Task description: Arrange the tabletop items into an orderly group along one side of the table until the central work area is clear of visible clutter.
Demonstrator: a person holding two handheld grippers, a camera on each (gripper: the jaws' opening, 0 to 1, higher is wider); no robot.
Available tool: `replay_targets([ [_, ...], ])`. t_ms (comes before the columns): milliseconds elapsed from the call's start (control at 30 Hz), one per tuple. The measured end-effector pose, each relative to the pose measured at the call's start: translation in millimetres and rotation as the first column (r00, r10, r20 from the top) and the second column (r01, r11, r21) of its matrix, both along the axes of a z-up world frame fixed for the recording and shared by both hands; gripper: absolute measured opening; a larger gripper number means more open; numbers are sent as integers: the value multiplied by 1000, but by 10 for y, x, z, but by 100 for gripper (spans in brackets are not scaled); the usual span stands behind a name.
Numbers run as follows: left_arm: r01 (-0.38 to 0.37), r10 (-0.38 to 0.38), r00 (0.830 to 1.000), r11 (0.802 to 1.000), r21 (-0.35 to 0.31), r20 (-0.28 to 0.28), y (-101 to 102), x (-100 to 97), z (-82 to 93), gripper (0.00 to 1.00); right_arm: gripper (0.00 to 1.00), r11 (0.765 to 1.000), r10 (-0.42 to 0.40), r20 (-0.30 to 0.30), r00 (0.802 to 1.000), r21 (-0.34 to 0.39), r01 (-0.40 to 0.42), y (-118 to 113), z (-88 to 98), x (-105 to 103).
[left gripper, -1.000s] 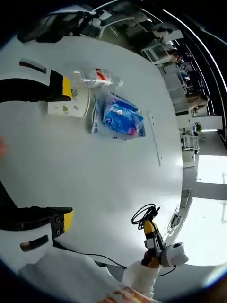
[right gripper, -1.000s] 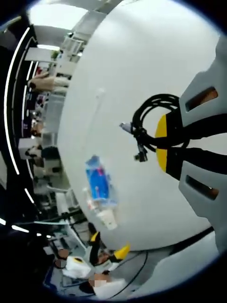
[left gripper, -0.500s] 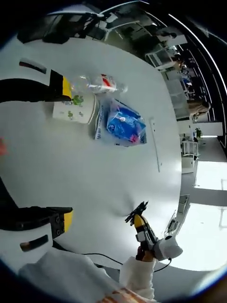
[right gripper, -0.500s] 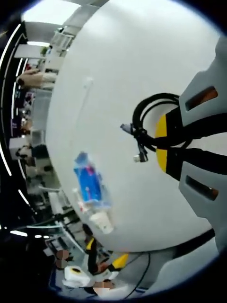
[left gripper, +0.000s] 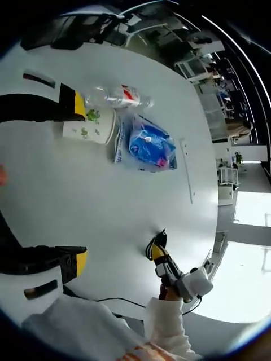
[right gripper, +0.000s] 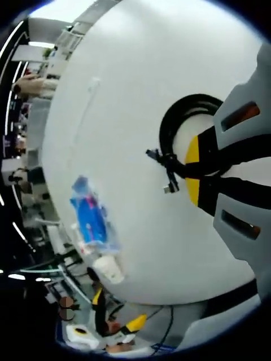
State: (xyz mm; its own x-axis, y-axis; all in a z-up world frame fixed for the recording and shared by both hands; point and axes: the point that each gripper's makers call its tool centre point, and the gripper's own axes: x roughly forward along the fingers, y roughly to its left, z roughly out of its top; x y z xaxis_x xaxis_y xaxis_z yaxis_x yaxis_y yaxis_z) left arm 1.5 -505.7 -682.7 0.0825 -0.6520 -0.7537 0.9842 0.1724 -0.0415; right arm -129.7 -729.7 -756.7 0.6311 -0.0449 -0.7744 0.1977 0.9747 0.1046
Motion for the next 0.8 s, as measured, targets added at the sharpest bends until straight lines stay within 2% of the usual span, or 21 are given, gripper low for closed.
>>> replay_targets([
  [67,4,-4,1000,1000,-3,-3,-23,-16,-2,94,3,1000,16,-9,1000,-13,-16,9,-22,-4],
  [233,15,-15,1000,1000,-2,-9,-49,-41,-13,94,3,1000,-15,-8,1000,18,15,7,-80,1],
  [400,18,-18,1000,1000,3,-10,-44,-38,-18,94,4,1000,2,-24,1000,0,-2,17,-114,4],
  [800,30,-30,999,1000,3,-14,-93,-63,-25,94,4,999,-16,-10,1000,28,16,7,-128,21],
])
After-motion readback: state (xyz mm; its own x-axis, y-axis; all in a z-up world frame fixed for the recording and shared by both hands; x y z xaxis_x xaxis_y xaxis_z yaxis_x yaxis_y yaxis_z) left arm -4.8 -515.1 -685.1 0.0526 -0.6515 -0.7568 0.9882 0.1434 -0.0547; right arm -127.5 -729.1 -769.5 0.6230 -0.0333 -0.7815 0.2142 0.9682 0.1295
